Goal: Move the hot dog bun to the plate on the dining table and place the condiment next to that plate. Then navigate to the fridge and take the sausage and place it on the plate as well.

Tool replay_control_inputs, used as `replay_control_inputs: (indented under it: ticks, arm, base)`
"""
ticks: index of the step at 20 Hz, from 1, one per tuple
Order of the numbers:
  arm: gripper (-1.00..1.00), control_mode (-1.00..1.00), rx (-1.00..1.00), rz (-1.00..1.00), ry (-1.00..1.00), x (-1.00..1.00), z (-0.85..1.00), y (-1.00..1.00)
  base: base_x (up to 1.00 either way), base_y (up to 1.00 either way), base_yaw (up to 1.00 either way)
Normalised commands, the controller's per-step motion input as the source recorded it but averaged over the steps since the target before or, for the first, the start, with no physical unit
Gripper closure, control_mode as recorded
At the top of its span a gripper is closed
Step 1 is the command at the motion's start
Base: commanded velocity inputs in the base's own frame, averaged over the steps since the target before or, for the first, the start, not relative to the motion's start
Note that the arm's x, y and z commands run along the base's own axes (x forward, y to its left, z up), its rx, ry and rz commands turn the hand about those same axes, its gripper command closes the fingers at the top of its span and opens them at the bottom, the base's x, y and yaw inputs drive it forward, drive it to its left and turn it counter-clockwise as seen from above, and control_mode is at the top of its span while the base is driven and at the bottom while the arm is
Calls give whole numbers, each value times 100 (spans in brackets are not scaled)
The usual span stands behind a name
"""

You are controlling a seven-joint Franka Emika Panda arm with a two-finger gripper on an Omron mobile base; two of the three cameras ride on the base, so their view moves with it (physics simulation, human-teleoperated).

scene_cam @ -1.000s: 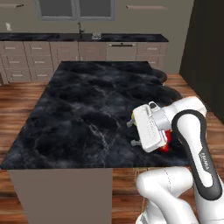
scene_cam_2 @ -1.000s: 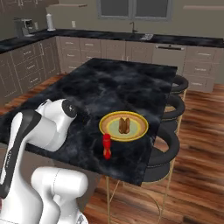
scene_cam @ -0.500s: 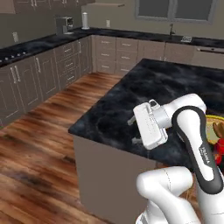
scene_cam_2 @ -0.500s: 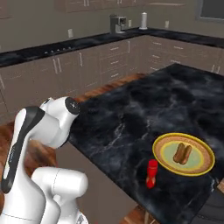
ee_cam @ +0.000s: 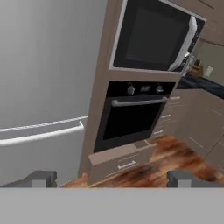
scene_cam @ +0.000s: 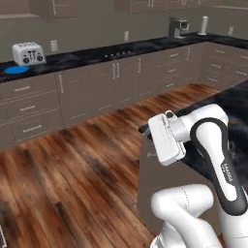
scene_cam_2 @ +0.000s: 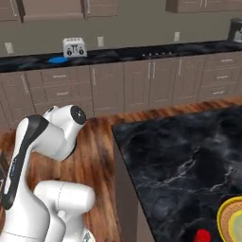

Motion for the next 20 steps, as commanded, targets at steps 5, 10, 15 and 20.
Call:
replay_control_inputs:
  ticks: [5,10,15,20]
  arm:
    - [-100,100,0,0,0,0,0,0]
    - [-100,100,0,0,0,0,0,0]
    - [-100,100,0,0,0,0,0,0]
    - [-100,100,0,0,0,0,0,0]
  base:
    - [15,10,71]
    - [28,4,70]
    - [38,-3,58]
    - [1,20,71]
